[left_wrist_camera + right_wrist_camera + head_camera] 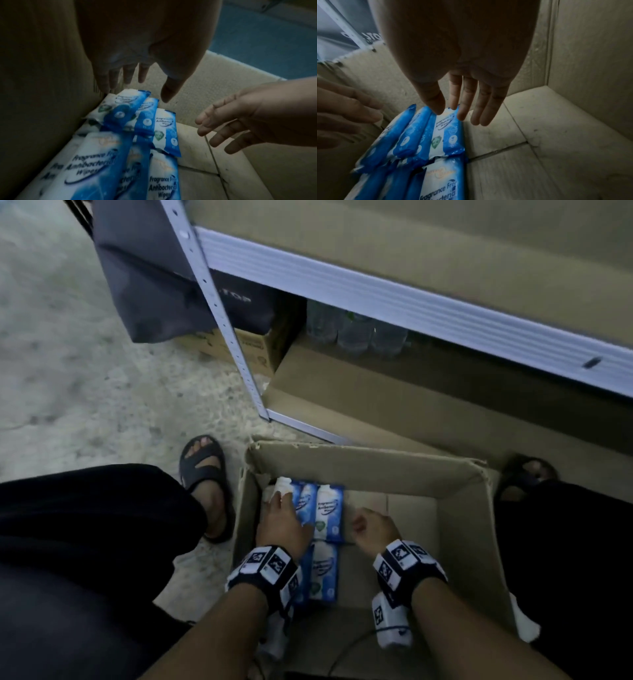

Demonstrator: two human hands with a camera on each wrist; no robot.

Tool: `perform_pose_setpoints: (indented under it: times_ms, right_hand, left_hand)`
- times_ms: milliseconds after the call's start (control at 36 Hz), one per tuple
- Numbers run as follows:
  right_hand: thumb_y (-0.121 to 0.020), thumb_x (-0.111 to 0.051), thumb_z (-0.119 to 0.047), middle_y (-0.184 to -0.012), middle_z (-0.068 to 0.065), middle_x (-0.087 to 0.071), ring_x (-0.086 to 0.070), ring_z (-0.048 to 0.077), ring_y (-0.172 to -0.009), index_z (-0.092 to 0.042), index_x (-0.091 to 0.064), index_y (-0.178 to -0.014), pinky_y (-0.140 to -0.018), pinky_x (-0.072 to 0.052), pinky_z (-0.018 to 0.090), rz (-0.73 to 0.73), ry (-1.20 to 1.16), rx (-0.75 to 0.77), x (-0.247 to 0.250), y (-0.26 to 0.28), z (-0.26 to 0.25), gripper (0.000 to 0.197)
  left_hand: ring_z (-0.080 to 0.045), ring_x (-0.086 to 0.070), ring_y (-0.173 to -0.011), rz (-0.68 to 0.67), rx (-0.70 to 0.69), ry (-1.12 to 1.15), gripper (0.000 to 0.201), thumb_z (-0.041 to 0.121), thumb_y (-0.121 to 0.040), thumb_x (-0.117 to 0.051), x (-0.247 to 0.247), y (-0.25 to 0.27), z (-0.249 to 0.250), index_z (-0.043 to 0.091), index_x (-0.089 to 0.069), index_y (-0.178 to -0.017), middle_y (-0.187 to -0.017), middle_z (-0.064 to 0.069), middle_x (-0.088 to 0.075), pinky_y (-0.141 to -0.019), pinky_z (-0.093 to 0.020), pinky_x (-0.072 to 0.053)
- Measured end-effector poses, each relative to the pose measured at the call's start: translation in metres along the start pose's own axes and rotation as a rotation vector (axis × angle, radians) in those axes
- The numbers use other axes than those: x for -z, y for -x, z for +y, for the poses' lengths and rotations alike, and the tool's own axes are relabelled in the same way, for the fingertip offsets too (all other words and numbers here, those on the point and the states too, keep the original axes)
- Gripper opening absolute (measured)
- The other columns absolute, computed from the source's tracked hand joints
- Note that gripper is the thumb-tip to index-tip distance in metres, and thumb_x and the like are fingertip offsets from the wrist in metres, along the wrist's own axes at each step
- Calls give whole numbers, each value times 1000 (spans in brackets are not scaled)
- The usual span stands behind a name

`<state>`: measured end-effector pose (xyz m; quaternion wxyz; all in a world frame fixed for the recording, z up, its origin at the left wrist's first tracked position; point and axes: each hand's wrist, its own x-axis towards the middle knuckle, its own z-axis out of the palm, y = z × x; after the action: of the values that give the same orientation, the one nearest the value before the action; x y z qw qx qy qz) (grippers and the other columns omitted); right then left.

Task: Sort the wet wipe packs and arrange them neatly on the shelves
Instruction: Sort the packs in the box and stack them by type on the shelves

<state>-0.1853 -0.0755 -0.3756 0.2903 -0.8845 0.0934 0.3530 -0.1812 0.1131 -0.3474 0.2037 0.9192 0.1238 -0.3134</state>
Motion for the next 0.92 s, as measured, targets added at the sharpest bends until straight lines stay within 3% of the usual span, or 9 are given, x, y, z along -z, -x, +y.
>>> perform_pose_setpoints:
  times_ms: [83, 222, 306, 361, 444, 583, 750, 805, 917]
  right_hand:
    - [-89, -65, -23, -115, 2, -68, -63, 21, -105, -13, -63, -112, -79, -41, 17, -29, -31, -64, -9, -20, 1, 25]
    - [-83, -71, -37, -109, -1, -69, -64, 21, -98, -19, -64, -108, -76, -46, 21, -37, -95, -161, -19, -49, -1, 32]
    - [-80, -72, -37, -110, 2, -71, -65, 24, -100, -17, -64, -106, -79, -50, 26, -31, -144, -190, -26, -63, -2, 34]
    - [-81, -71, -35, -110, 2, -69, -65, 24, -99, -16, -62, -109, -74, -47, 25, -47, -160, -204, -32, -70, -2, 35]
    - [-83, -72, -29, -101, -2, -64, -60, 19, -86, -16, -59, -109, -69, -40, 21, -73, -234, -209, -38, -77, -4, 32]
    - [-79, -75, -24, -85, -4, -65, -60, 11, -67, -19, -65, -98, -63, -48, 22, -66, -377, -265, -46, -84, -5, 23]
    - [-70, -78, -31, -95, 1, -73, -70, 21, -82, -21, -68, -104, -82, -58, 38, -109, -480, -292, -52, -86, -6, 37]
    - [-65, -77, -35, -96, -1, -73, -70, 20, -83, -24, -66, -107, -82, -58, 39, -114, -504, -273, -55, -89, -2, 44]
    - [-72, -79, -23, -95, -1, -74, -71, 17, -81, -22, -65, -107, -77, -59, 35, -98, -555, -242, -57, -89, -1, 37]
  left_hand:
    - [-35, -27, -141, 8, 84, 48, 73, 37, -94, -58, -11, -11, -1, 14, -20, -153, -159, -11, -18, -109, -44, -36]
    - [-38, -37, -131, 80, 179, 107, 62, 32, -97, -50, -27, -28, -5, 10, -25, -149, -152, -16, -29, -104, -46, -39]
    - [-39, -36, -131, 118, 194, 102, 64, 30, -96, -50, -31, -35, -6, 11, -22, -150, -153, -16, -29, -104, -47, -36]
    - [-39, -38, -129, 159, 210, 89, 60, 31, -98, -47, -34, -38, -7, 12, -23, -150, -150, -15, -36, -102, -47, -34]
    - [-40, -43, -122, 228, 226, 68, 56, 31, -99, -46, -36, -40, -7, 12, -27, -148, -139, -16, -47, -96, -47, -36]
    - [-39, -41, -124, 219, 255, 55, 62, 32, -94, -55, -35, -39, -3, 11, -29, -146, -136, -17, -45, -97, -48, -35]
    - [-39, -42, -124, 162, 281, 107, 62, 46, -88, -63, -36, -46, -5, 12, -44, -136, -135, -17, -44, -99, -48, -39]
    - [-38, -44, -122, 144, 248, 127, 63, 49, -86, -65, -36, -48, -7, 14, -45, -134, -134, -17, -45, -99, -47, -42]
    - [-35, -54, -113, 122, 213, 226, 64, 47, -81, -71, -36, -50, -8, 19, -45, -132, -128, -14, -51, -95, -45, -48]
